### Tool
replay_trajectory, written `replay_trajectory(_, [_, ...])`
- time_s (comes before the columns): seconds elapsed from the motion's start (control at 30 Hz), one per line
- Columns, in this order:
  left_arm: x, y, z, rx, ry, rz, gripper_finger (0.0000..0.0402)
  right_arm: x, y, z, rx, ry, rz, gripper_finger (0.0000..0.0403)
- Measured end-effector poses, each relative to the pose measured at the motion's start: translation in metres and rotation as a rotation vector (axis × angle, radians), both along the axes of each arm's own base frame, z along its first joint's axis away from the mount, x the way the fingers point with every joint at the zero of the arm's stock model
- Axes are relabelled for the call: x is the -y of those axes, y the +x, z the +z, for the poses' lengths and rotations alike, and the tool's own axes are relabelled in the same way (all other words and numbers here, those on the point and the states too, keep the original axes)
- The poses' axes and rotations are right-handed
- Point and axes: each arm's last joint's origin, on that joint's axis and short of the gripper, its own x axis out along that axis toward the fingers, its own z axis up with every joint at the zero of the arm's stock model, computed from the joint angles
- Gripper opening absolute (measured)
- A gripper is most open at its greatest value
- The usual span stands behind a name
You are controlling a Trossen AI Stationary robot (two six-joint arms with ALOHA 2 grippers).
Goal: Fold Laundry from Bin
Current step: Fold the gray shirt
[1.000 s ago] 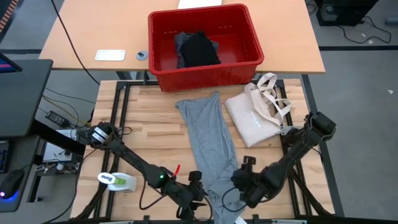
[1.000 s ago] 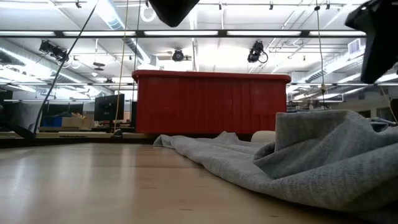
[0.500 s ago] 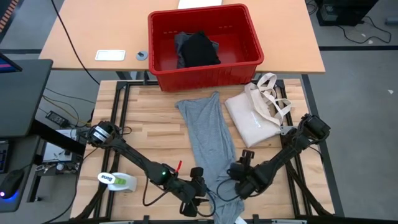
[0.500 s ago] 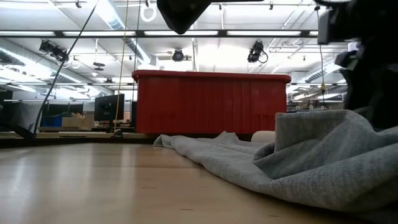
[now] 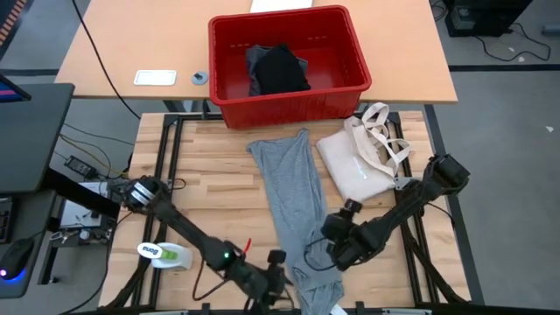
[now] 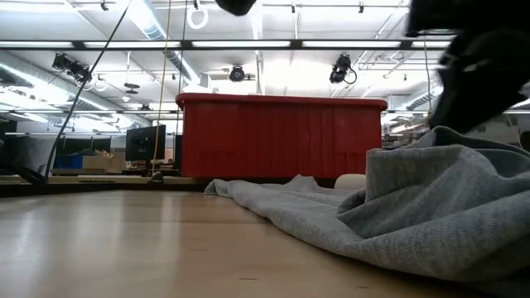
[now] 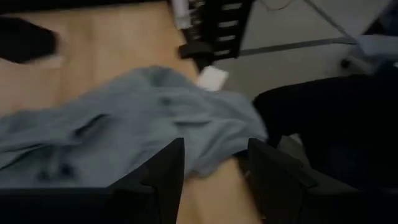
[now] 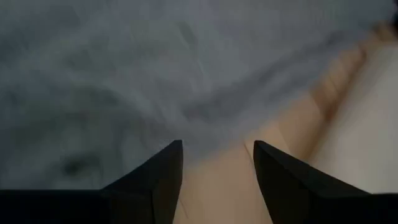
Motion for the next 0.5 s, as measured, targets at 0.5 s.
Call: replay_trajectory(0.5, [0.068,0.078,-0.023,-0.170,0.254,-0.127,0.0183,-0.047,-0.049,0.018,0.082,0.187,0.027,0.0203])
